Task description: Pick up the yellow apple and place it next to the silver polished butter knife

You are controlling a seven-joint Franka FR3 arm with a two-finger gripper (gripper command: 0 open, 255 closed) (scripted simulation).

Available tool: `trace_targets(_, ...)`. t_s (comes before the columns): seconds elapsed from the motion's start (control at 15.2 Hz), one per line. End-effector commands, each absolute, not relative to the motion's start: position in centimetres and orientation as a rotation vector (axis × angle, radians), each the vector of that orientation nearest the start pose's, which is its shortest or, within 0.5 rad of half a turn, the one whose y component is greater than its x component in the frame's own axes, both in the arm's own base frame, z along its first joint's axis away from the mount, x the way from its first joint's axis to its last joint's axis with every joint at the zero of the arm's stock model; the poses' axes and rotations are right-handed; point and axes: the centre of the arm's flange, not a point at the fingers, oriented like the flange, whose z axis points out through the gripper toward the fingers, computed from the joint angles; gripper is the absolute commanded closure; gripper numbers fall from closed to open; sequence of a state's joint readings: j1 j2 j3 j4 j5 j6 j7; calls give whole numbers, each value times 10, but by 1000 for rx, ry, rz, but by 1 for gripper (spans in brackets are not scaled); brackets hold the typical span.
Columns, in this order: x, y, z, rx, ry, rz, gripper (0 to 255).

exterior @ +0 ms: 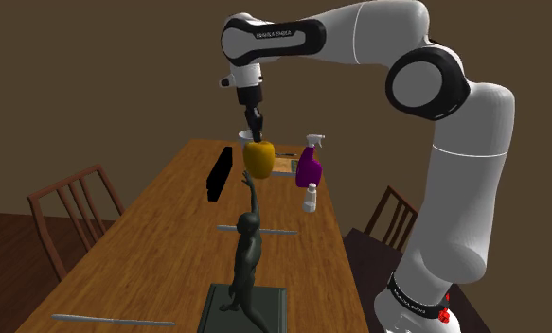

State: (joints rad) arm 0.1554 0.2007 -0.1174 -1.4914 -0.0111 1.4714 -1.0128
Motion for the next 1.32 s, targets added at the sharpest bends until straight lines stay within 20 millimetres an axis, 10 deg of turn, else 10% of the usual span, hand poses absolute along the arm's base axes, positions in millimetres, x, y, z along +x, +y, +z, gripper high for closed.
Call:
trace_targets(0.0,596,28,550,-2641,-1531,322,255)
trace_targets(0.59,596,28,593,-2641,-1531,322,255)
trace_targets(1.25,554,151,571,-2641,-1531,322,255)
